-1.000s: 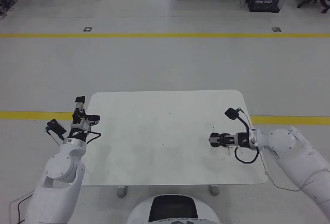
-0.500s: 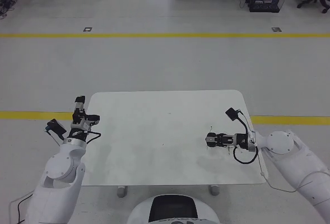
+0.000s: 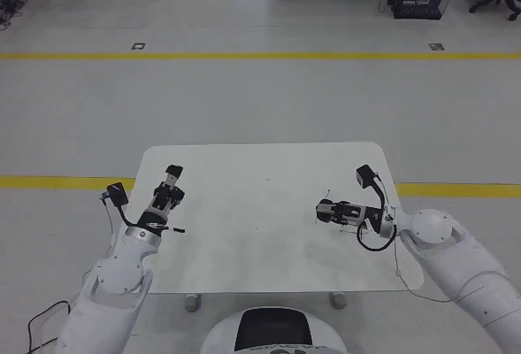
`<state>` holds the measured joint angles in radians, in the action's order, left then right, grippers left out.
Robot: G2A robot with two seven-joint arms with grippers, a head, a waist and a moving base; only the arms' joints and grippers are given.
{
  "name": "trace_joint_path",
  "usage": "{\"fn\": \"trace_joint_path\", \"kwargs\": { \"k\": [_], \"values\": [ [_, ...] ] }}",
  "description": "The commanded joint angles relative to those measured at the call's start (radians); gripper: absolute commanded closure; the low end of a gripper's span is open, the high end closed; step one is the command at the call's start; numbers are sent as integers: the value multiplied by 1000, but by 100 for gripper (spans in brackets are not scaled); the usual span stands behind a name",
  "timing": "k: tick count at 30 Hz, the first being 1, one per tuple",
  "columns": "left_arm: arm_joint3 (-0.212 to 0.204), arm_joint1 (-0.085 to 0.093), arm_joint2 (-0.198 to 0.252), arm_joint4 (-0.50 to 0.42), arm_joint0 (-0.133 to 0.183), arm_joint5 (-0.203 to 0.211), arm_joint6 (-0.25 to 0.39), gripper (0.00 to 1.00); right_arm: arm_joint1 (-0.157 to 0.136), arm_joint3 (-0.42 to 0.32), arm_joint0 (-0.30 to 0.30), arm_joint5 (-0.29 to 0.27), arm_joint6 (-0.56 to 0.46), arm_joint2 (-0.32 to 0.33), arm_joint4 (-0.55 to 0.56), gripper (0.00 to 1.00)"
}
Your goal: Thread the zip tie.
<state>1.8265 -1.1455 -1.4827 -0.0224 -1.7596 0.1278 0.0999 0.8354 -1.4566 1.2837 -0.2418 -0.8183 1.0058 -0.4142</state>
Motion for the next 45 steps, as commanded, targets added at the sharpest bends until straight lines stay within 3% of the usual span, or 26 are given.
{"fn": "trace_joint_path", "kwargs": {
  "k": [1,6,9,13,18,21,24,33,39,45],
  "values": [
    [0,0,-2,-6,0,-2,-1,0,0,0,0,-1,-1,0,2,100],
    [-1,0,4,8,4,-1,5,0,0,0,0,-1,-1,0,2,100],
    [0,-2,52,74,13,7,25,0,4,-6,12,10,35,-3,3,100],
    [-13,-8,152,228,36,5,15,0,13,14,23,8,77,1,-30,100],
    [-61,-23,305,430,94,-19,-11,0,26,62,22,-3,98,7,-70,100],
    [-96,-31,375,507,123,-41,-21,0,33,88,18,-7,101,7,-87,100],
    [-126,-40,421,514,149,-57,-22,0,40,117,13,-14,91,6,-102,100],
    [-138,-42,429,534,164,-61,-31,0,41,120,12,-16,90,6,-103,100],
    [-140,-50,518,745,209,-110,-35,0,52,111,17,13,118,2,-101,100],
    [-157,-67,633,900,271,-115,-16,0,69,124,0,58,113,-13,-121,100]
  ]
}}
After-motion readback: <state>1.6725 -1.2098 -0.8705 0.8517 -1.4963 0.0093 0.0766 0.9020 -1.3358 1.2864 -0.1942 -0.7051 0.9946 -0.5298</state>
